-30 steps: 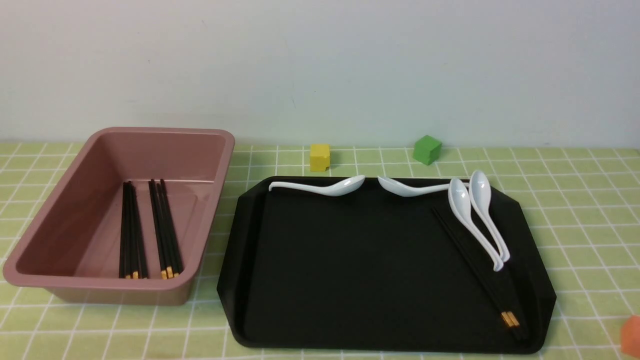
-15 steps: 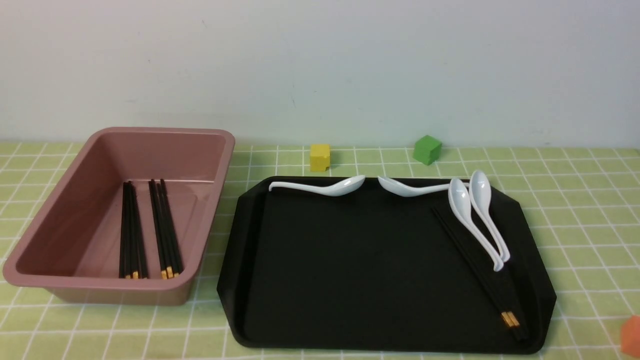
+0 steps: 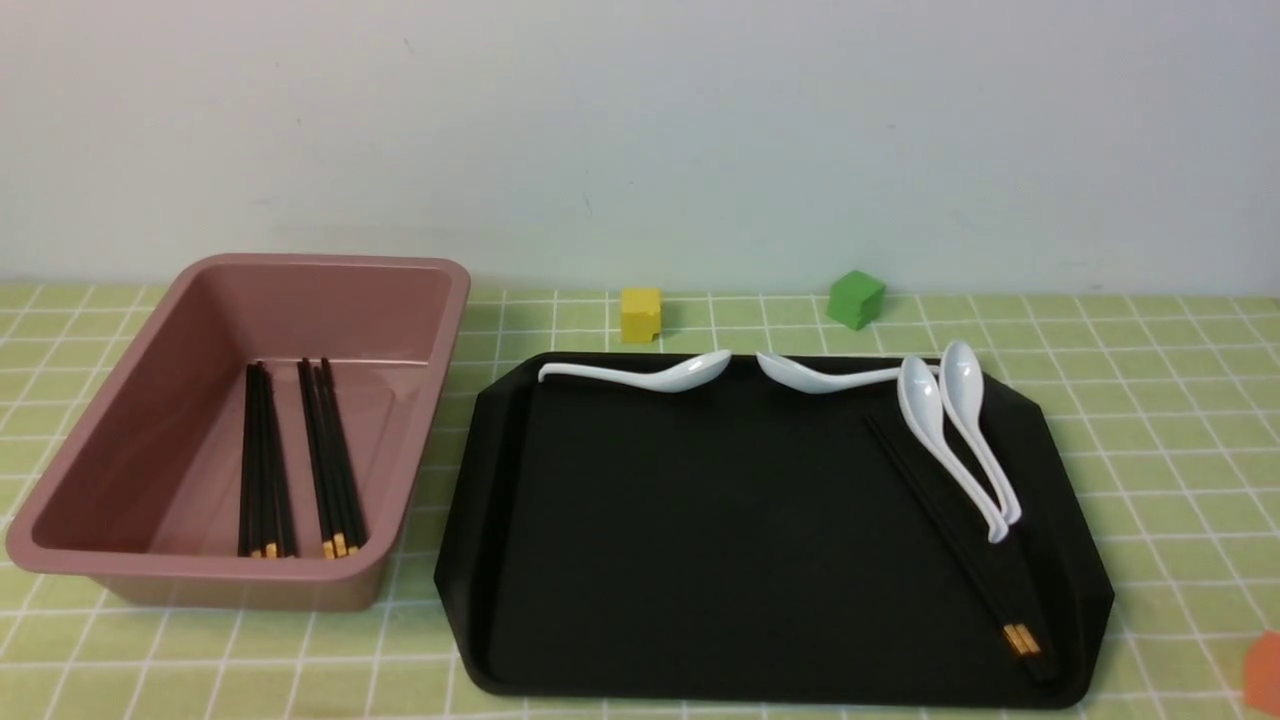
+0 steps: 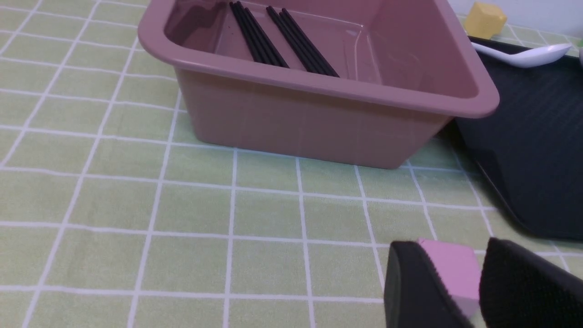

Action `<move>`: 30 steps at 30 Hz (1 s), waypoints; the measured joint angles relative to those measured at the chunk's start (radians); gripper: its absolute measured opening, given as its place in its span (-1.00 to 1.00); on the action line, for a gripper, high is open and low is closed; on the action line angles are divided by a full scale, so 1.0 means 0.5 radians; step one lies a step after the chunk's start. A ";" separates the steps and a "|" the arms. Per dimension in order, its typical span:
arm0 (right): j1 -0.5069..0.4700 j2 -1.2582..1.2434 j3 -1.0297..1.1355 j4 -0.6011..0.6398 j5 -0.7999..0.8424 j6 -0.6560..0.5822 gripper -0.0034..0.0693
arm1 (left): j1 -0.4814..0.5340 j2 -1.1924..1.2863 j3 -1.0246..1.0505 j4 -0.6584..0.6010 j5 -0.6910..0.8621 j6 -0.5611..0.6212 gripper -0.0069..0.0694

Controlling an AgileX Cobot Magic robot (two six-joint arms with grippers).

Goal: On green tablecloth take chopsticks from black tray and put them in box.
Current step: 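Move the gripper over the chopsticks on the black tray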

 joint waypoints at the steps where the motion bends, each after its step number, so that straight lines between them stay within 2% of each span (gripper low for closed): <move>1: 0.000 0.091 -0.095 -0.033 0.036 -0.114 -0.75 | 0.000 0.000 0.000 0.000 0.000 0.000 -0.19; 4: 0.000 0.456 -0.309 -0.149 0.251 -0.291 -0.93 | 0.000 0.000 0.000 0.000 0.000 0.000 -0.19; 6: 0.000 0.680 -0.404 -0.232 0.424 -0.328 -0.93 | 0.000 0.000 0.000 0.000 0.000 0.000 -0.19; 8: 0.000 1.129 -0.536 -0.397 0.740 -0.356 -0.91 | 0.000 0.000 0.000 0.000 0.000 0.000 -0.19; 10: 0.000 1.444 -0.607 -0.483 0.893 -0.371 -0.90 | 0.000 0.000 0.000 0.000 0.000 0.000 -0.19; 15: 0.002 2.104 -0.797 -0.498 0.978 -0.555 -0.84 | 0.000 0.000 0.000 0.000 0.000 0.000 -0.19; 18: 0.036 2.395 -0.937 -0.432 0.969 -0.683 -0.74 | 0.000 0.000 0.000 0.000 0.000 0.000 -0.19; 24: 0.146 2.718 -1.219 -0.451 0.962 -0.737 -0.46 | 0.000 0.000 0.000 0.000 0.000 0.000 -0.19; 26: 0.200 2.848 -1.343 -0.517 0.958 -0.737 -0.25 | 0.000 0.000 0.000 0.000 0.000 0.000 -0.19; 27: 0.209 2.857 -1.361 -0.526 0.958 -0.737 -0.23 | 0.000 0.000 0.000 0.000 0.000 0.000 -0.19; 29: 0.271 2.989 -1.460 -0.594 0.956 -0.737 -0.04 | 0.000 0.000 0.000 0.000 0.000 0.000 -0.19; 30: 0.293 3.027 -1.493 -0.618 0.956 -0.737 -0.01 | 0.000 0.000 0.000 0.000 0.000 0.000 -0.19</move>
